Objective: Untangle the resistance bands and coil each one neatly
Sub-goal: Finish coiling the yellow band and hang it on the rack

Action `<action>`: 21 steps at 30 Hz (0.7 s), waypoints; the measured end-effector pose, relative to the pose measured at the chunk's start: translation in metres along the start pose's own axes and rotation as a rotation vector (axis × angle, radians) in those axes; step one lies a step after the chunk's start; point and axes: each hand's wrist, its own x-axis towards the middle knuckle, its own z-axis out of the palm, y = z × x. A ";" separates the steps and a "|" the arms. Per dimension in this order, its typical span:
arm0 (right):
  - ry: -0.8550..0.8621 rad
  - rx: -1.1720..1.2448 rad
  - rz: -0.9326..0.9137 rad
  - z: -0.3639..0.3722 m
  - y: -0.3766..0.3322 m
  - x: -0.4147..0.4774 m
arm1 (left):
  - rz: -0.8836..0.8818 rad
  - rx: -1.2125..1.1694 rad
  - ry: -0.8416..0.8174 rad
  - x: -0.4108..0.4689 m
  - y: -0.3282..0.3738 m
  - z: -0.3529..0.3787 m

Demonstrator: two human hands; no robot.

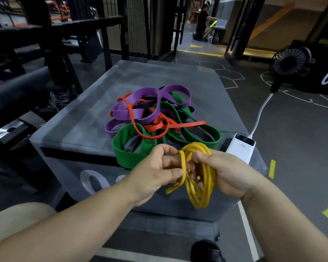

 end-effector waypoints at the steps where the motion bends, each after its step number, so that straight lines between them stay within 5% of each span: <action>1: -0.002 -0.014 0.013 0.005 0.002 0.000 | 0.019 0.050 0.013 0.000 0.000 0.002; 7: 0.029 -0.103 0.054 0.014 0.012 0.007 | 0.092 0.240 0.098 0.002 -0.001 0.006; 14: -0.055 -0.104 0.078 0.015 0.011 0.008 | 0.247 0.788 0.320 0.007 -0.012 -0.007; 17: -0.085 -0.050 0.088 0.014 0.008 0.006 | 0.198 0.756 0.179 0.009 -0.011 -0.013; 21: -0.249 0.029 0.077 0.014 0.007 0.004 | 0.006 0.403 -0.169 0.007 -0.011 -0.018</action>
